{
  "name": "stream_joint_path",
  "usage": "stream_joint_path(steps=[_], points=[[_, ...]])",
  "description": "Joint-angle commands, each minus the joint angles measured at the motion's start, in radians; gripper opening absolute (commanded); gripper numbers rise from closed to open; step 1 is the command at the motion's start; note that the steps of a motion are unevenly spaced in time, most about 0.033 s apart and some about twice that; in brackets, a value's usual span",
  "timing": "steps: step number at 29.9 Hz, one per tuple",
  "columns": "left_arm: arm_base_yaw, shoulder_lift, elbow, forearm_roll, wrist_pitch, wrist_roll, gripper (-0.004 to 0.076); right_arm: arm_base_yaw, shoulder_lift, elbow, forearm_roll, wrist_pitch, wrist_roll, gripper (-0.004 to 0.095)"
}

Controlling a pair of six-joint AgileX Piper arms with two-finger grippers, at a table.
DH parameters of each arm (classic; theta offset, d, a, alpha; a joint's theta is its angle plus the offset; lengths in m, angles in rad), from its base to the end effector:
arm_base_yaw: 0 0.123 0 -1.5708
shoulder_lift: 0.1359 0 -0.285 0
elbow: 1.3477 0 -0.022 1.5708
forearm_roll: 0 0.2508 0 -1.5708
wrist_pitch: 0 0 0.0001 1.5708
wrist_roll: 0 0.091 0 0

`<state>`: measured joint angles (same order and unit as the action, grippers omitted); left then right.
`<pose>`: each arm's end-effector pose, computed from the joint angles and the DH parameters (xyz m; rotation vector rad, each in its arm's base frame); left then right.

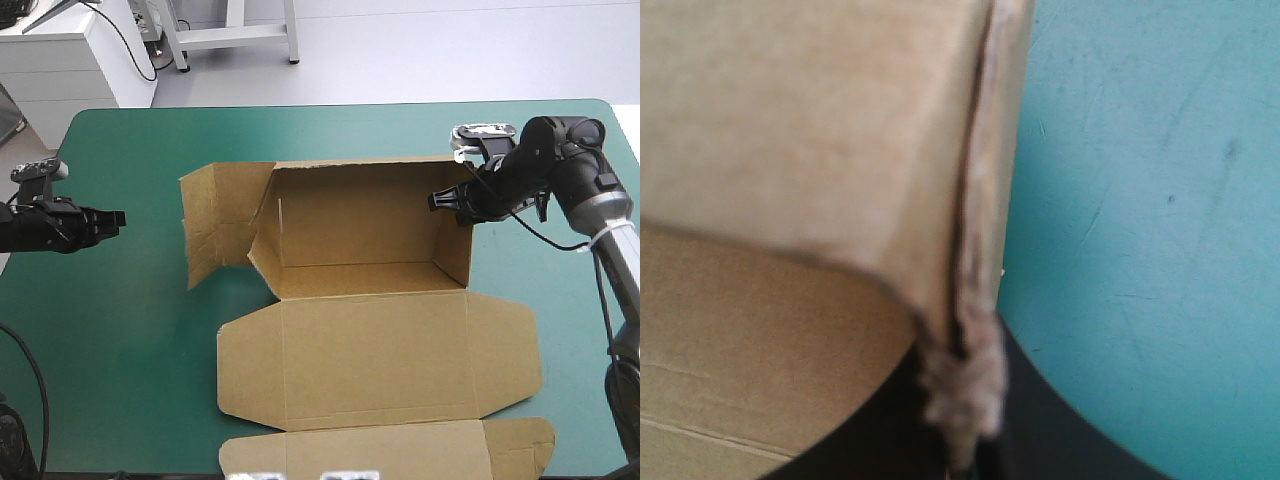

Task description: Fold the box

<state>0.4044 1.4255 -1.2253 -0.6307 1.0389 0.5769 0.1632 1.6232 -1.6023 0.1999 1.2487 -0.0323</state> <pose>0.2826 0.0706 0.3334 -0.0470 2.4658 -0.4387 0.3291 0.0716 0.3590 -0.2328 2.7415 0.3137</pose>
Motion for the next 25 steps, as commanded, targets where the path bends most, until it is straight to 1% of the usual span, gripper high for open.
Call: stream_joint_path(steps=[1,8,16,21,23,25], points=[[0.002,-0.037,-0.025,-0.057,-0.028,-0.004,-0.0008,0.000,0.015,-0.043,0.028,-0.003,-0.012,-0.0005],[0.002,-0.037,-0.025,-0.057,-0.027,-0.004,-0.0008,0.000,0.139,-0.091,0.028,-0.003,-0.012,-0.0005],[0.002,-0.037,-0.025,-0.057,-0.026,-0.004,-0.0008,0.000,0.218,-0.188,0.028,-0.005,-0.053,-0.0005],[0.002,-0.037,-0.025,-0.057,-0.026,-0.004,-0.0008,0.000,0.271,-0.245,0.020,-0.026,-0.065,-0.0005],[0.002,-0.037,-0.025,-0.057,-0.026,-0.004,-0.0008,0.000,0.291,-0.273,0.022,-0.024,-0.065,0.0007],[0.002,-0.037,-0.025,-0.057,-0.026,-0.004,-0.0008,0.000,0.310,-0.302,0.025,-0.019,-0.065,0.0054]])
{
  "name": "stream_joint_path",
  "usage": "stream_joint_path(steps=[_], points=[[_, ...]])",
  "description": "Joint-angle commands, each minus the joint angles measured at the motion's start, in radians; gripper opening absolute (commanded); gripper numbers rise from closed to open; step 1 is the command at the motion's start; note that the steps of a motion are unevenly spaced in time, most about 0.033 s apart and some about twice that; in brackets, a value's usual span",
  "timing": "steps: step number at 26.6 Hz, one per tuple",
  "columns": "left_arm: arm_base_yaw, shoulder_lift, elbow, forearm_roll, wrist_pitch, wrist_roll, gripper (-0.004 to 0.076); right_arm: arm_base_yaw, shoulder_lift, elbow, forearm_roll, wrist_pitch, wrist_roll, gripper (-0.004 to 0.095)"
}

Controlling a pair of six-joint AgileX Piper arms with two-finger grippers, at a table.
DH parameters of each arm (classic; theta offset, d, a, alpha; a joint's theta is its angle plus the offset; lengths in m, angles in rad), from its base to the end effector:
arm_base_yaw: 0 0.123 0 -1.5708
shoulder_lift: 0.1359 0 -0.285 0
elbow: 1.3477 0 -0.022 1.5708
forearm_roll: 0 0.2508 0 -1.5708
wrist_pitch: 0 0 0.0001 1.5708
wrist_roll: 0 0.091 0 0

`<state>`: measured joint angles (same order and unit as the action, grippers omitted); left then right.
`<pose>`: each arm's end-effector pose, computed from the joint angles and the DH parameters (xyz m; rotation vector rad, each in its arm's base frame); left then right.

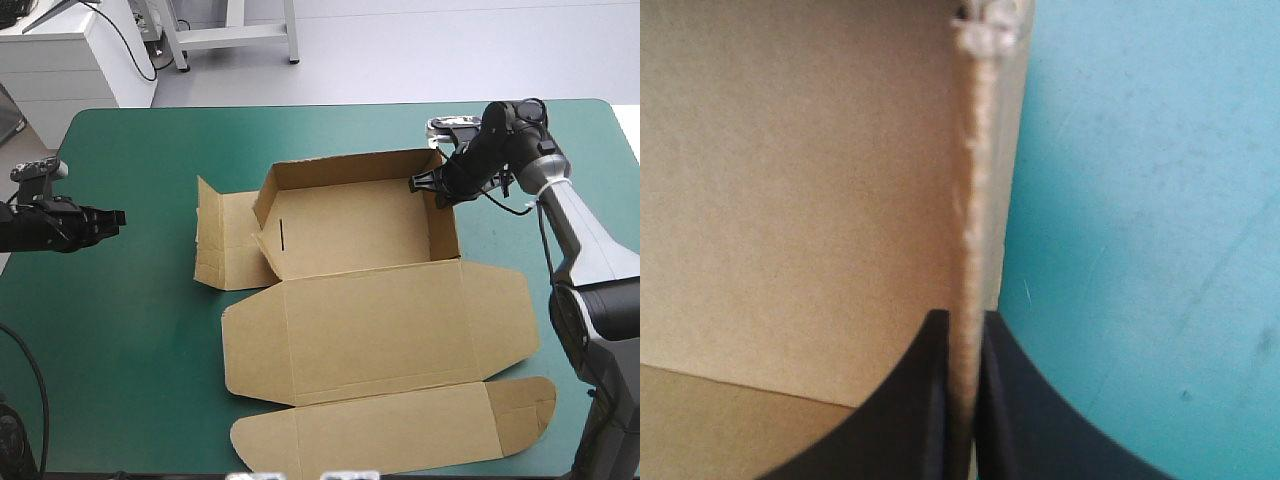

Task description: Fold the box

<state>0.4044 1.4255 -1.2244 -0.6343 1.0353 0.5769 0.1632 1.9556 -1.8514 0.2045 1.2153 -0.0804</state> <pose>0.2829 0.0706 0.3334 -0.0503 2.4619 -0.4402 0.4146 0.0858 0.3039 -0.2863 2.7823 0.3056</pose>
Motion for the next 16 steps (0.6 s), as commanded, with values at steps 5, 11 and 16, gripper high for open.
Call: stream_joint_path(steps=[5,11,16], points=[[0.002,-0.037,-0.026,-0.053,-0.022,-0.004,-0.0008,0.000,-0.002,-0.094,0.020,0.018,-0.017,0.0290],[0.002,-0.037,-0.026,-0.053,-0.025,-0.004,-0.0008,0.000,0.000,-0.156,0.020,0.030,0.004,0.0584],[0.002,-0.037,-0.026,-0.053,-0.025,-0.004,-0.0008,0.000,-0.030,-0.184,0.041,0.032,0.044,0.0610]])
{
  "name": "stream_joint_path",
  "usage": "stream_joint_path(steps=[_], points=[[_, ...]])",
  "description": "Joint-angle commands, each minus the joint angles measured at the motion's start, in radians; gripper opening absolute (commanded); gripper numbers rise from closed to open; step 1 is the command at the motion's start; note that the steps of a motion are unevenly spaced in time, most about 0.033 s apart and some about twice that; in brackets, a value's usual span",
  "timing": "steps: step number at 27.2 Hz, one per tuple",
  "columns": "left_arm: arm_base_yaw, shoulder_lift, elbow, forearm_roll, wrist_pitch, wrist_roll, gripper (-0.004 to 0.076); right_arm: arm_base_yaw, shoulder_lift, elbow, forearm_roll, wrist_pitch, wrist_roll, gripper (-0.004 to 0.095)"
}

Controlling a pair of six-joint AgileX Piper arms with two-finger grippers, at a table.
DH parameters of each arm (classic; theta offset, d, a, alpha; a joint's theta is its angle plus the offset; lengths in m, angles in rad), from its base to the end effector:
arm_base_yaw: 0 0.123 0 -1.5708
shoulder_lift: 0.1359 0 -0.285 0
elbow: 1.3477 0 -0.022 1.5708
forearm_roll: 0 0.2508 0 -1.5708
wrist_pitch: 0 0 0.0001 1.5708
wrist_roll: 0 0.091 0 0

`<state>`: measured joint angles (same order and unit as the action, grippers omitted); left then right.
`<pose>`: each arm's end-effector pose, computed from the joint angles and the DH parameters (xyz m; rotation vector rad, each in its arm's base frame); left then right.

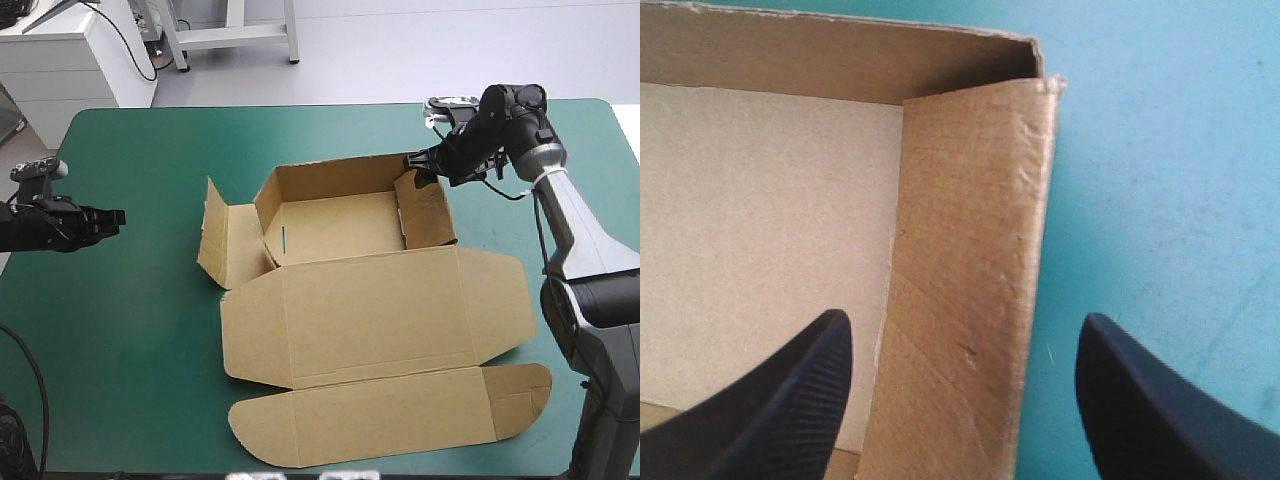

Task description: Fold the box

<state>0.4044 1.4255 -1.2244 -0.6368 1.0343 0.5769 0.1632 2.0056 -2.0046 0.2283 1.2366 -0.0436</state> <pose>0.2831 0.0705 0.3335 -0.0518 2.4598 -0.4420 0.4298 0.0905 0.3254 -0.2411 2.7054 0.3500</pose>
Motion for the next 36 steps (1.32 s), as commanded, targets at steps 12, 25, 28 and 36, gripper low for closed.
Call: stream_joint_path(steps=[12,25,28,36], points=[[0.002,-0.037,-0.026,-0.057,-0.018,-0.004,-0.0008,0.009,-0.105,0.137,-0.013,0.008,0.011,0.0609],[0.002,-0.037,-0.026,-0.057,-0.019,0.004,-0.0008,0.101,-0.032,0.135,-0.193,0.007,0.056,0.0594],[0.002,-0.037,-0.026,-0.057,-0.021,0.004,-0.0008,0.101,-0.032,0.135,-0.196,0.008,0.056,0.0469],[0.002,-0.037,-0.026,-0.055,-0.021,0.004,-0.0008,0.101,-0.031,0.135,-0.188,0.008,-0.016,-0.0006]])
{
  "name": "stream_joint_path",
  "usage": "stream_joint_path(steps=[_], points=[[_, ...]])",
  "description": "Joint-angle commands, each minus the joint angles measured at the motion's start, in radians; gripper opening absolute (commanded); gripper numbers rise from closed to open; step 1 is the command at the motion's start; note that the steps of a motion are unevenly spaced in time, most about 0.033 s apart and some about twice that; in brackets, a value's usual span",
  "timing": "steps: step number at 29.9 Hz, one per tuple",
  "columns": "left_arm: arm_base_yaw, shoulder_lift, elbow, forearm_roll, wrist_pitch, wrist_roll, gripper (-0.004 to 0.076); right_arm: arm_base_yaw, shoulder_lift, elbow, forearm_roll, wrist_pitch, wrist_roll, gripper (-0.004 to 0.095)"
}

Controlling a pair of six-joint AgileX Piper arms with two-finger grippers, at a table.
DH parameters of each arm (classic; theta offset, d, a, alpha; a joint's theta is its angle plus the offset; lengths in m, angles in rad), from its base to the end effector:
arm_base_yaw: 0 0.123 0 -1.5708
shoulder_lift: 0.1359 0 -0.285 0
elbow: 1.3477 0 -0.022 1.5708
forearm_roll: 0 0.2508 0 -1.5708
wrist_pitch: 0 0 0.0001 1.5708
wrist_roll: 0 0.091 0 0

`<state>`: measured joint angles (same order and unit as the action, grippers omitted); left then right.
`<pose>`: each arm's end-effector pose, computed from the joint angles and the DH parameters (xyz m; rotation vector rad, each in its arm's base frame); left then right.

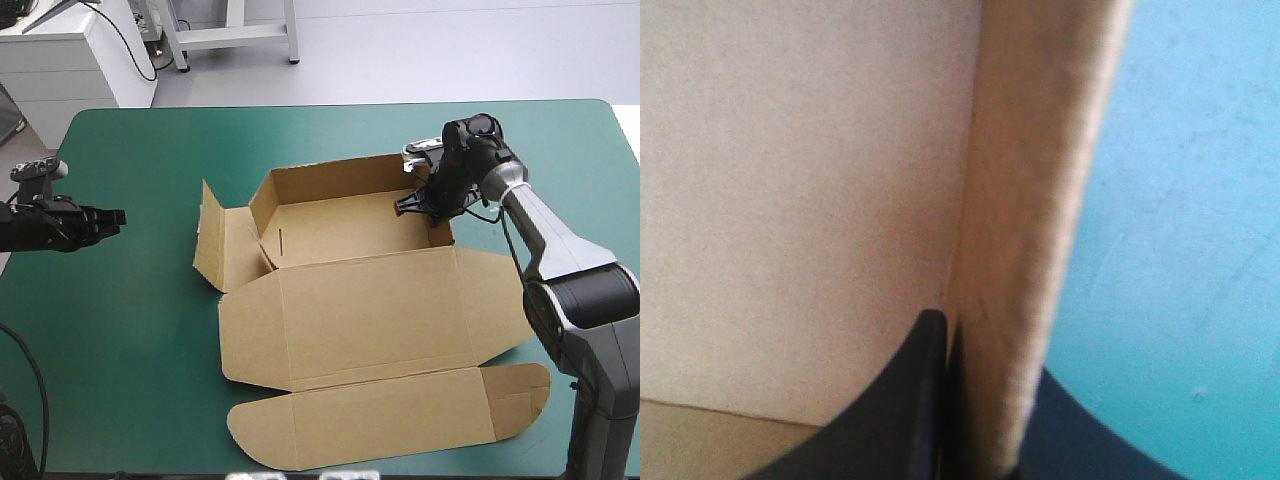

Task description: Fold the box

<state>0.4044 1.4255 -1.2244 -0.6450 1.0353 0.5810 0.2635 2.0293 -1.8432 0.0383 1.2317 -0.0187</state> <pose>0.2832 0.0700 0.3339 -0.0498 2.4553 -0.4496 0.4171 0.1159 0.2679 -0.3966 2.8790 0.0971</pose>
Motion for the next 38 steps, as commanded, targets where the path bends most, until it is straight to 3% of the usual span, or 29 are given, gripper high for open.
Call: stream_joint_path(steps=[1,14,23,38], points=[[0.002,-0.037,-0.026,-0.046,-0.022,0.000,-0.0008,0.000,-0.055,-0.026,0.002,0.013,-0.054,-0.0006],[0.000,-0.023,-0.026,-0.051,-0.043,0.000,-0.0008,-0.002,-0.170,-0.026,0.005,0.015,-0.085,-0.0006],[0.000,0.068,-0.026,-0.058,-0.047,0.000,-0.0008,-0.002,-0.402,-0.026,0.156,0.015,-0.047,-0.0006],[0.002,0.133,-0.026,-0.091,-0.173,0.000,-0.0008,-0.002,-0.592,-0.026,0.120,0.015,-0.006,-0.0006]])
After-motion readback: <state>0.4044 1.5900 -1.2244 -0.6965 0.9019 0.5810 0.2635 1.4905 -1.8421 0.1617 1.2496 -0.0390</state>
